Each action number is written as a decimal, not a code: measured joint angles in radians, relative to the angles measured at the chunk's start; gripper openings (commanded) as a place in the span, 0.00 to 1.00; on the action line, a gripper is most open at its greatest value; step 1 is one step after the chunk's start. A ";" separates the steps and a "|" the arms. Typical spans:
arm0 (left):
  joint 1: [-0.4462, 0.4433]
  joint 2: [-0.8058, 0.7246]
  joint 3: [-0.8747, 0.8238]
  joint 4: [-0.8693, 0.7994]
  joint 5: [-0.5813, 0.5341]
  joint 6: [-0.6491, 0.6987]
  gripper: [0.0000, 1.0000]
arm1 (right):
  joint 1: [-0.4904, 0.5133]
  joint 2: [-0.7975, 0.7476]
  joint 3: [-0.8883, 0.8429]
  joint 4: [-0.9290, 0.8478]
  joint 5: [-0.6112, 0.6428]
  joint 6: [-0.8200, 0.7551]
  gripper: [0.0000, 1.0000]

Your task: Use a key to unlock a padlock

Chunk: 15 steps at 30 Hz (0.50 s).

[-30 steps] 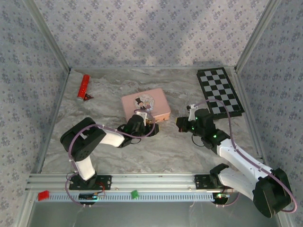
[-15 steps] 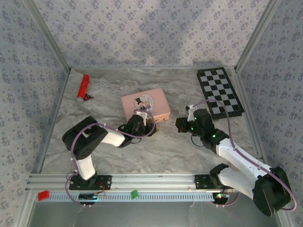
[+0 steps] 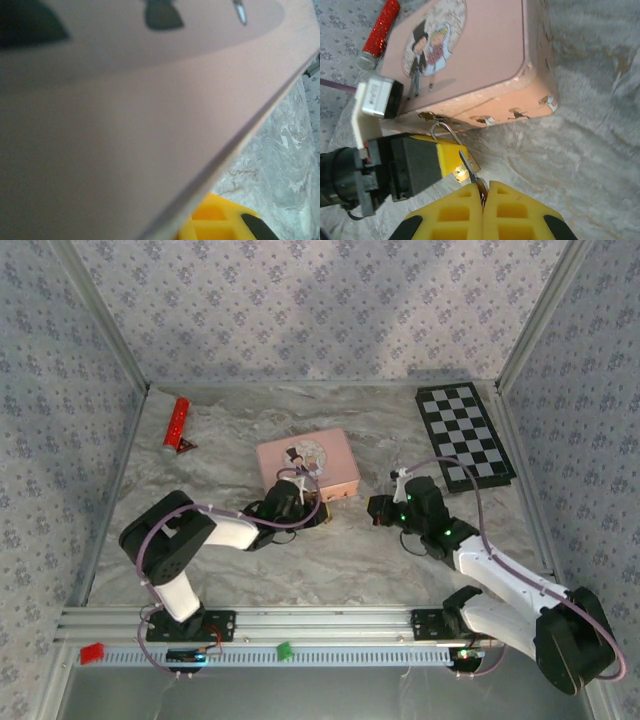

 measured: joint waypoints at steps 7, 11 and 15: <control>0.023 -0.031 0.031 -0.097 0.054 -0.089 0.12 | 0.031 0.089 -0.069 0.111 -0.037 0.120 0.00; 0.036 -0.031 0.032 -0.066 0.085 -0.145 0.12 | 0.049 0.140 -0.099 0.201 -0.059 0.200 0.00; 0.051 -0.029 0.031 -0.003 0.107 -0.205 0.12 | 0.081 0.203 -0.130 0.304 -0.075 0.285 0.00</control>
